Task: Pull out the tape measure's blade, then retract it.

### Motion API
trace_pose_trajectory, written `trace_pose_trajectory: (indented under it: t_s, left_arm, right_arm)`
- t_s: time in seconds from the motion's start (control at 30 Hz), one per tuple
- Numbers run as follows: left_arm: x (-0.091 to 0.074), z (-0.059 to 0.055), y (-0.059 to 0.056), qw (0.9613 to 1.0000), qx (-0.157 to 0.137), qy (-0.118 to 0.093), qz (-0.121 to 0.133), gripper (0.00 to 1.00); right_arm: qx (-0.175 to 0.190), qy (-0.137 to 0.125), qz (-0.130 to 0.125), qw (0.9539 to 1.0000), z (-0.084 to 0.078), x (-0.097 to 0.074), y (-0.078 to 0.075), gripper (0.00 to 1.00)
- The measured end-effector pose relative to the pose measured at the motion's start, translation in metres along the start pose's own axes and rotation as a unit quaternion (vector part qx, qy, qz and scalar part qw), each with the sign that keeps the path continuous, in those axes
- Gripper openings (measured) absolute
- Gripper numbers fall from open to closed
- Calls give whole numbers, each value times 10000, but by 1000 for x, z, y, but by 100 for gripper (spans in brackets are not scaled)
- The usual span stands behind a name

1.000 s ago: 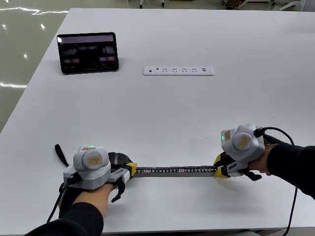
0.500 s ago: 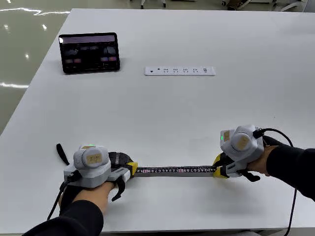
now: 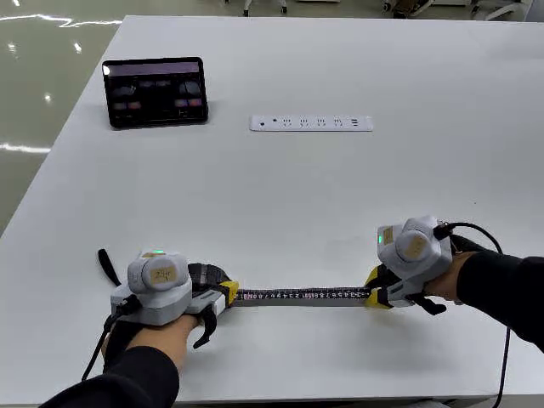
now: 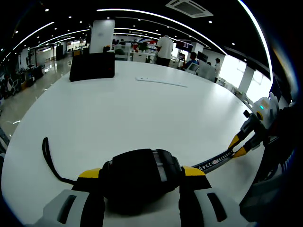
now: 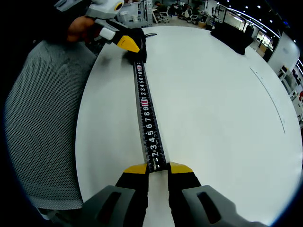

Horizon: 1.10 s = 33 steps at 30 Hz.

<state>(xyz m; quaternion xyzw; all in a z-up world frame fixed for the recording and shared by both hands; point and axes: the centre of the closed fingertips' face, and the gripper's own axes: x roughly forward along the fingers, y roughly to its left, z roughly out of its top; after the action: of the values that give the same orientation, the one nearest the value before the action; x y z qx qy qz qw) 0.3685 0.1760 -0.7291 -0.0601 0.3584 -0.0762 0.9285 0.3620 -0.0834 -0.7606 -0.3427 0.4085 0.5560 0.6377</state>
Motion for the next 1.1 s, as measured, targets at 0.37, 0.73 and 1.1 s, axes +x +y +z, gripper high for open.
trace_pose_trajectory:
  t_s: [0.37,0.73,1.1]
  left_arm:
    - [0,0,0,10000,-5,10,-5,59]
    - [1,0,0,10000,-7,12,-13,59]
    - [1,0,0,10000,-24,7,-29,59]
  right_arm:
    - [-27,-58,2,10000,6,3,1,11]
    - [-28,-139,17,9999,13,6,2,11]
    - [-59,-188,55,9998,19,9,4,11]
